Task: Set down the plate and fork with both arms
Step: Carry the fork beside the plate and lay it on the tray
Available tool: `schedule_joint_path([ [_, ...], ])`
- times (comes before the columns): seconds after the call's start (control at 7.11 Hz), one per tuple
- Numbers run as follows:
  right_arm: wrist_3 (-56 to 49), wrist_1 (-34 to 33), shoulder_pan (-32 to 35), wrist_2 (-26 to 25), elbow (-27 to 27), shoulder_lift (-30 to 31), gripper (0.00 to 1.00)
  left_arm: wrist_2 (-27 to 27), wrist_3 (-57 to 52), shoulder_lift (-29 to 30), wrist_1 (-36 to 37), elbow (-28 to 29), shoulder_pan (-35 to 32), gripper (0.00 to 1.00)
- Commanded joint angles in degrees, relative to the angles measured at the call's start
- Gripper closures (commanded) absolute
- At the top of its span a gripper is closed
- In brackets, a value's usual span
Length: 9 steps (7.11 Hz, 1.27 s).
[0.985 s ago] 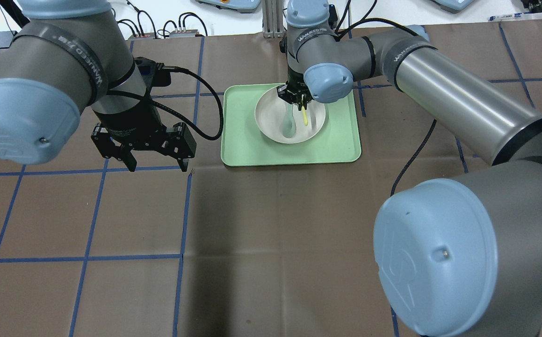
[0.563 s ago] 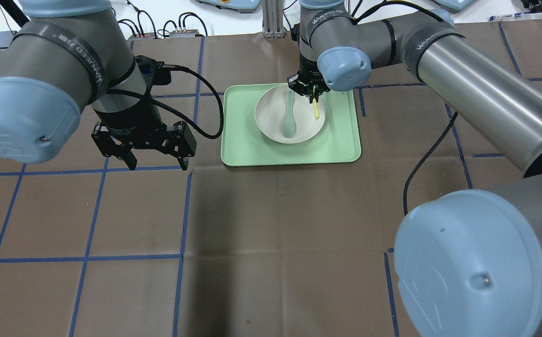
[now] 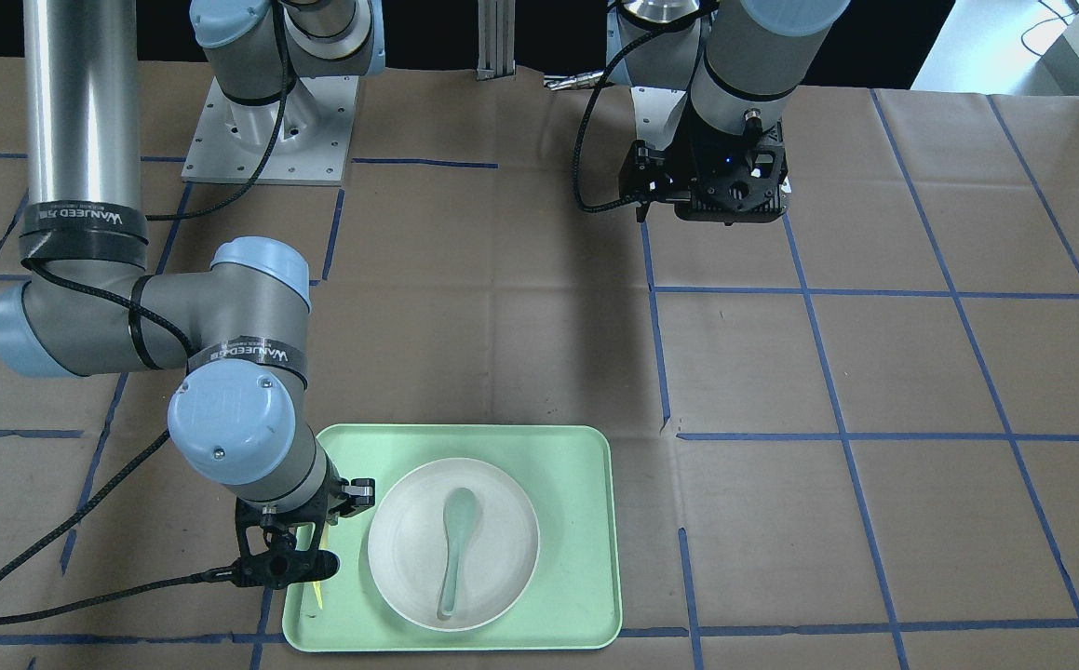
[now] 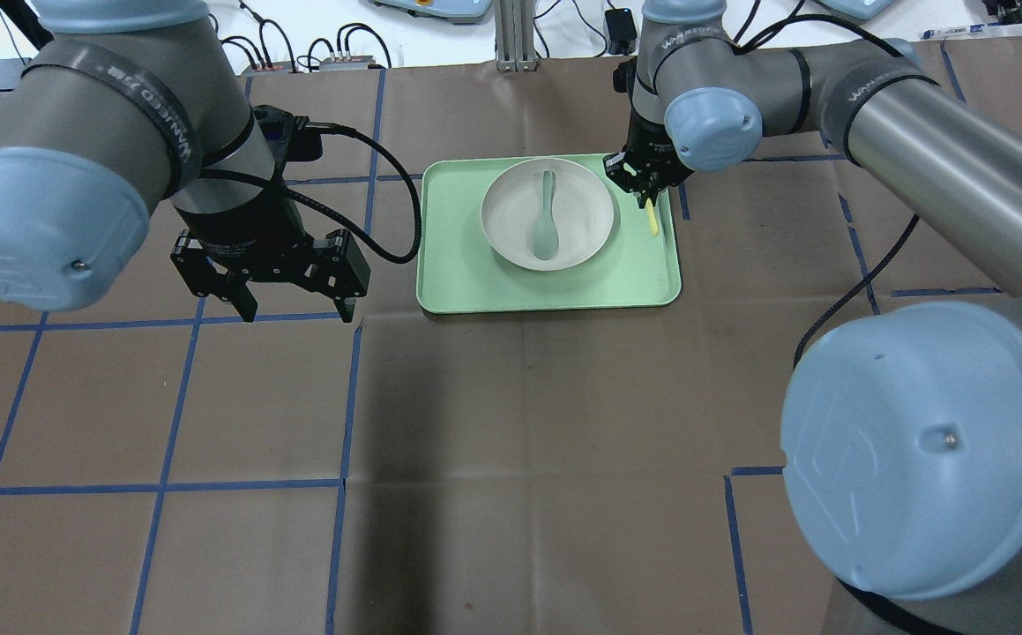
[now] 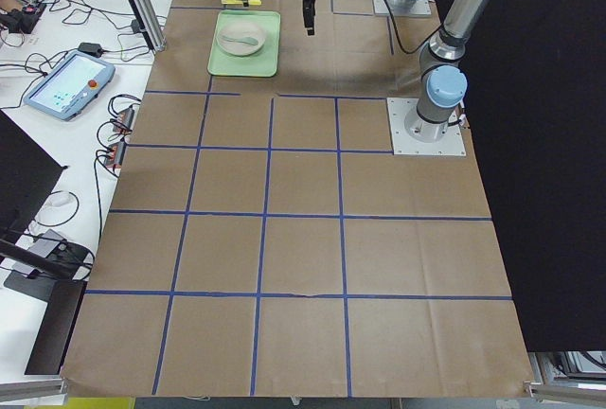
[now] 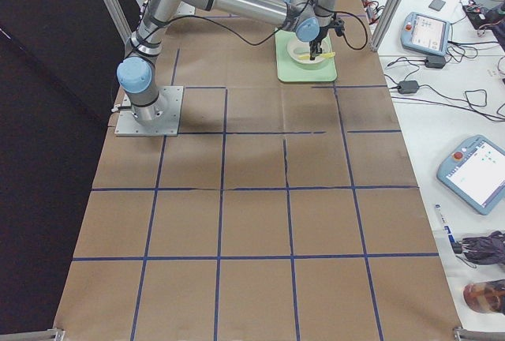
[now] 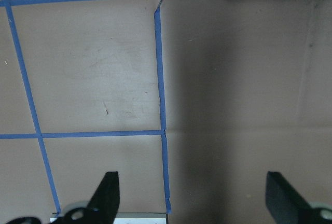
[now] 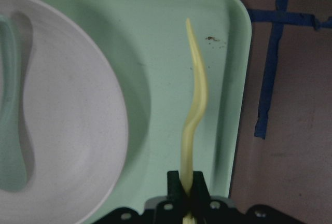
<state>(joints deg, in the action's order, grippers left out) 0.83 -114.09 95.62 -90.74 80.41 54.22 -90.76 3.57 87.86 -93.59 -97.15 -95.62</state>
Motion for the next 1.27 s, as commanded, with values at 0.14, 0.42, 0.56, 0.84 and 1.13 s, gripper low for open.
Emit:
schedule_joint_path([
  [0.14,-0.12,-2.8,0.18,0.3,0.98,-3.33,0.96,-0.03,0.04,-0.14,-0.01,0.03,-0.01,0.0],
  [0.42,0.05,-2.8,0.18,0.3,0.98,-3.33,0.77,-0.03,0.04,0.04,0.08,0.2,-0.01,0.0],
  [0.56,0.05,-2.8,0.18,0.13,0.55,-3.25,0.42,-0.03,0.04,0.03,0.08,0.29,0.08,0.0],
  [0.84,-0.12,-2.54,-0.26,0.12,0.19,-1.67,0.0,-0.03,0.04,-0.06,-0.01,0.2,-0.01,0.0],
  [1.13,-0.91,2.96,-0.52,-0.14,0.37,5.06,0.0,-0.03,0.04,-0.06,0.08,0.2,-0.01,0.0],
])
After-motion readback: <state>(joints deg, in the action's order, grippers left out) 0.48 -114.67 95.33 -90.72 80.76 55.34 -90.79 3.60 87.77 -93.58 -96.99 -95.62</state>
